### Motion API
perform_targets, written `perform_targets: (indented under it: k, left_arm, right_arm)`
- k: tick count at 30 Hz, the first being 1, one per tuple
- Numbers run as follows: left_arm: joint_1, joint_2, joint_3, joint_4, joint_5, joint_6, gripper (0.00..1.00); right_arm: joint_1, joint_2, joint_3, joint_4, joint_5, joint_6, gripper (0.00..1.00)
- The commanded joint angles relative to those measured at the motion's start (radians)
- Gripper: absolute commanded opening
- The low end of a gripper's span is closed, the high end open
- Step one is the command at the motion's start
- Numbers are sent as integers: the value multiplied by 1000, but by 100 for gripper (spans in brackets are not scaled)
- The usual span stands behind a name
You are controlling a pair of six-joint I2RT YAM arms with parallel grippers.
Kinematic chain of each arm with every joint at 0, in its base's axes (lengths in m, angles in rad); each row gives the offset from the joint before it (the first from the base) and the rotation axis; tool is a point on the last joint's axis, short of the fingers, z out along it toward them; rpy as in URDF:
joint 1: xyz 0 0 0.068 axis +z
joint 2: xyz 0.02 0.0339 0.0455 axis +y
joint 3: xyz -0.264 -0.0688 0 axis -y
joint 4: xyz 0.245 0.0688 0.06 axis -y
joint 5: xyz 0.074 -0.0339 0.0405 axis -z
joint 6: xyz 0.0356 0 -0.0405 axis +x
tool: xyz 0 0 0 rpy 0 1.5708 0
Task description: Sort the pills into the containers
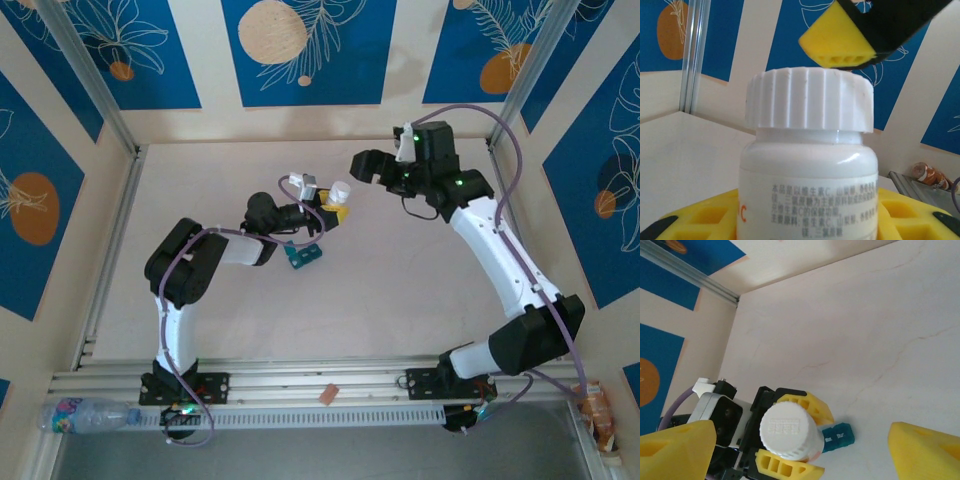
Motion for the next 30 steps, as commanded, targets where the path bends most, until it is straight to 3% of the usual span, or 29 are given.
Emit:
perform_targets:
  k: [1, 6, 16, 24, 26, 30]
  left_arm:
    - [0, 11, 41, 58, 53, -29, 0]
    - [0, 13, 52, 59, 84, -54, 0]
    - [0, 15, 59, 59, 102, -73, 0]
    - [0, 13, 60, 59, 107, -76, 0]
    - [1, 12, 62, 59, 106, -78, 0]
    - [-2, 11, 62, 59, 89, -73, 0]
  right_arm:
    - [-25, 62, 23, -11, -197, -172, 87]
    - [-18, 126, 44, -31, -276, -276, 85]
    - [22, 150, 32, -4, -289, -282, 76]
    - [33, 164, 36, -5, -286, -270, 48]
    - [39, 163, 31, -7, -279, -259, 46]
    - [89, 161, 22, -31, -134, -182, 38]
